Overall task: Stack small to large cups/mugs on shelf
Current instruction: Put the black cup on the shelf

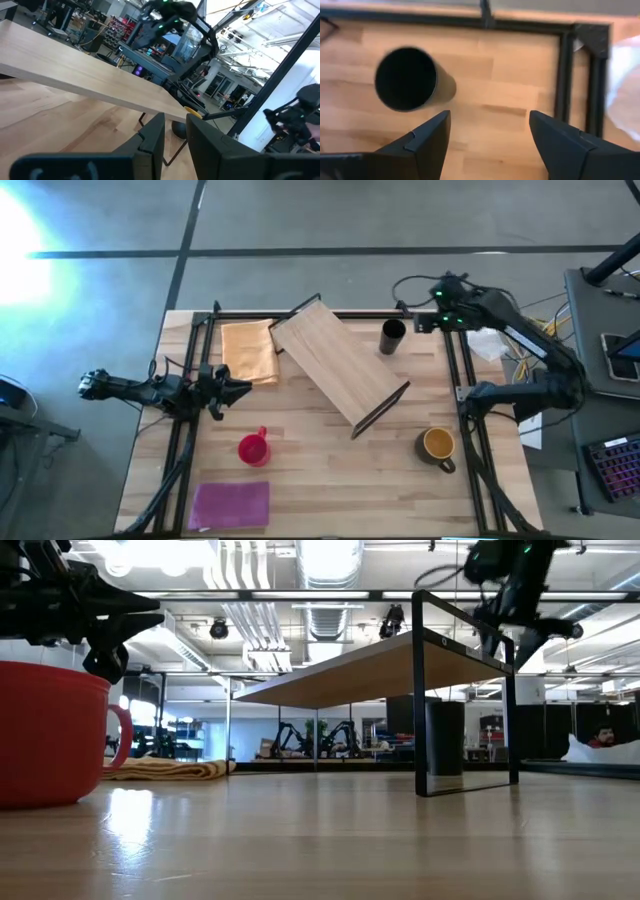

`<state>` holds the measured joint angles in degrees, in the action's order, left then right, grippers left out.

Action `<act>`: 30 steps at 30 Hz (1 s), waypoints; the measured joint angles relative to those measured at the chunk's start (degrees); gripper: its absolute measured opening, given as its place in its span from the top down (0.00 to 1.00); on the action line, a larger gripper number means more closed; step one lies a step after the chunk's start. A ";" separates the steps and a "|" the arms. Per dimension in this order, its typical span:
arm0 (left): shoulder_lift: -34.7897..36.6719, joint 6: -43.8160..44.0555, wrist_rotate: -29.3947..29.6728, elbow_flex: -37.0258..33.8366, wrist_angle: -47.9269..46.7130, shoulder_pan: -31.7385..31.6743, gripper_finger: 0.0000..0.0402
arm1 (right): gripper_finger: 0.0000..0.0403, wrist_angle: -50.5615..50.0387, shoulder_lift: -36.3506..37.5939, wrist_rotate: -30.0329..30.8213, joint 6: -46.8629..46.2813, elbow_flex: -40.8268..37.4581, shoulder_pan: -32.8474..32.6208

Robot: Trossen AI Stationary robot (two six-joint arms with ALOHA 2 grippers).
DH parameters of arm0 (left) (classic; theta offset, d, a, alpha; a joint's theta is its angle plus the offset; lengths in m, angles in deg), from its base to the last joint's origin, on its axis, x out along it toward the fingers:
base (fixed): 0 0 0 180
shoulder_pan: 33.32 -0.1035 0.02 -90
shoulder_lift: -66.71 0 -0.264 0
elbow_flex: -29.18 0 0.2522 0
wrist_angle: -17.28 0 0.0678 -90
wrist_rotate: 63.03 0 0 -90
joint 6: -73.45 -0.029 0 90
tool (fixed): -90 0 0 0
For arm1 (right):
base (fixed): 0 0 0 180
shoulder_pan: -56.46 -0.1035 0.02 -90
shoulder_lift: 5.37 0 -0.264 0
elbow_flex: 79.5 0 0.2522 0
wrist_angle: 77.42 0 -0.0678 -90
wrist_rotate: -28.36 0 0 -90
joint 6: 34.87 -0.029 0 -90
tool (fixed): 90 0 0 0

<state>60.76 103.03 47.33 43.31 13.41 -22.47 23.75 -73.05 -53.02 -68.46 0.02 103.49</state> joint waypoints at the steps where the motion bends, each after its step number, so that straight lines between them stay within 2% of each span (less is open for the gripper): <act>1: 0.00 0.00 0.00 0.00 -0.02 -0.01 0.84 | 0.34 -0.36 -2.14 -0.34 0.66 0.21 0.02; 8: 0.00 0.00 0.00 0.00 -0.02 0.00 0.84 | 0.34 0.98 -14.48 -1.54 5.65 6.72 -0.54; 14: 0.00 0.00 0.00 0.00 -0.01 0.00 0.84 | 0.34 1.17 -20.47 -1.70 8.53 10.88 -0.57; 24: 0.00 0.00 0.00 0.00 0.00 0.00 0.84 | 0.40 4.33 -26.32 -4.16 11.32 10.10 -0.57; 30: -0.03 0.01 0.02 0.00 0.00 0.00 0.84 | 0.51 5.70 -27.12 -4.24 13.33 10.01 -0.53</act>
<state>60.73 103.04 47.35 43.31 13.41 -22.47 29.45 -100.17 -57.25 -55.13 10.03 102.96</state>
